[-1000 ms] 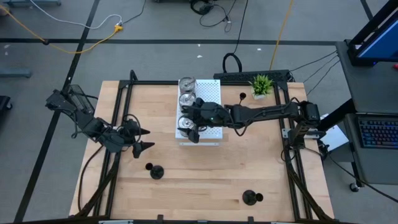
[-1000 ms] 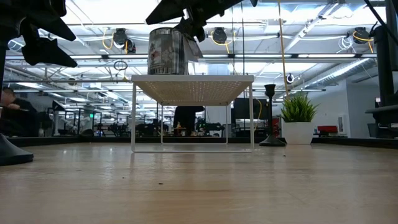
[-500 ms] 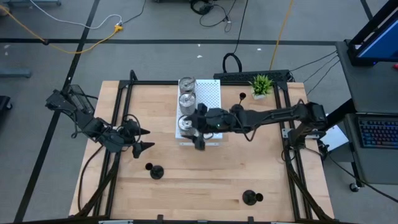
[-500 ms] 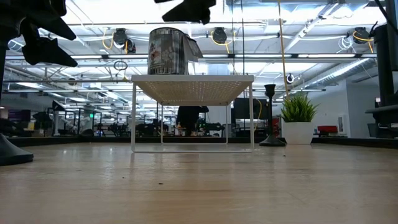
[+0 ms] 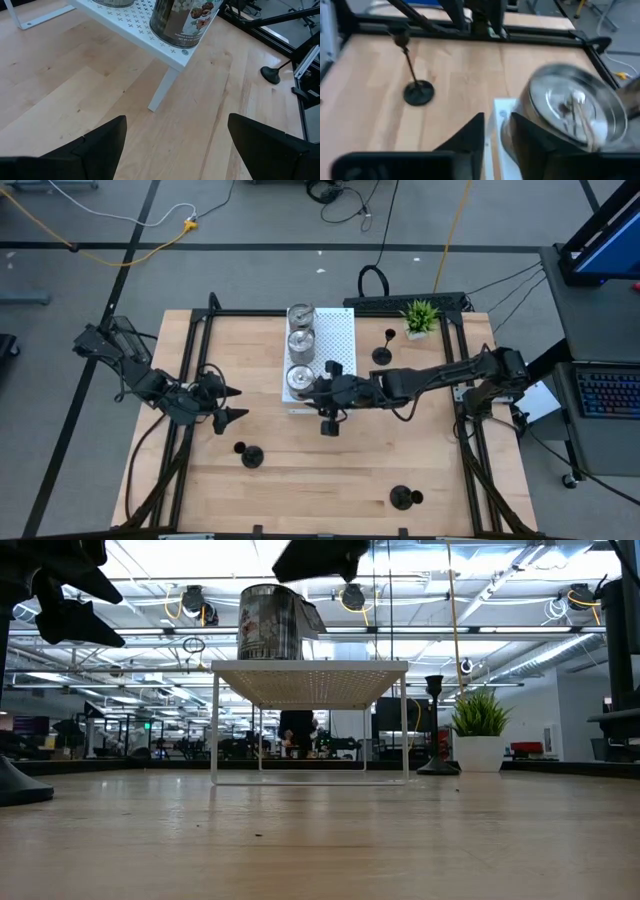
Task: Pick & Place candle stick holders
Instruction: Put the silver scented candle on the shelf aligned with the other silver scented candles
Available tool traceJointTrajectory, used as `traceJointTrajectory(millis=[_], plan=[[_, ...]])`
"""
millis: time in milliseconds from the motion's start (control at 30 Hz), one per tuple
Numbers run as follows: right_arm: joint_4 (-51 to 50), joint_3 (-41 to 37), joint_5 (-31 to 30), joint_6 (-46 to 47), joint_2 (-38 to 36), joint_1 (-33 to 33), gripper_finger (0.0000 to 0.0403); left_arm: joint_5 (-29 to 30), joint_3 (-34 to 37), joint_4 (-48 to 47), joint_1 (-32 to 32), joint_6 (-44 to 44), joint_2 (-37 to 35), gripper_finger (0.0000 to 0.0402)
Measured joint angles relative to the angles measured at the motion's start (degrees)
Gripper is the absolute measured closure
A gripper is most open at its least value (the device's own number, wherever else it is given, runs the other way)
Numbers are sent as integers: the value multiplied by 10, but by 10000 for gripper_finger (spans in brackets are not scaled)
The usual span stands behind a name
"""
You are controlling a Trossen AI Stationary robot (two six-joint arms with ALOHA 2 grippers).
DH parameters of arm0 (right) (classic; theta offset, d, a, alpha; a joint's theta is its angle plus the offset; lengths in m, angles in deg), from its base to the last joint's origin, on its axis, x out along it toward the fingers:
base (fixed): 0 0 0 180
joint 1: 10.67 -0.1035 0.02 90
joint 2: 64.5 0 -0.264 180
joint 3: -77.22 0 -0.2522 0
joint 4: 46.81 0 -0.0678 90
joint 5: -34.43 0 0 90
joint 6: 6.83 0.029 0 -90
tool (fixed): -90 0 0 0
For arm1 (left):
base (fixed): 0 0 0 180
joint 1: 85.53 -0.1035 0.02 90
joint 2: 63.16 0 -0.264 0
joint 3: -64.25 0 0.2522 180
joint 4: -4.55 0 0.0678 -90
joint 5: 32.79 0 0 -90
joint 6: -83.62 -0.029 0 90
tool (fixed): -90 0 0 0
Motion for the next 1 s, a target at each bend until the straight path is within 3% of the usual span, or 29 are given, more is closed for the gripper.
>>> traceJointTrajectory(millis=[233, 1000], plan=[[13, -32, -3, 14, 0, 0, 397, 0, 0, 0, 0, 0, 0, 50], [103, -66, 30, 29, 1, 34, 402, 0, 0, 1, 0, 0, 0, 50]])
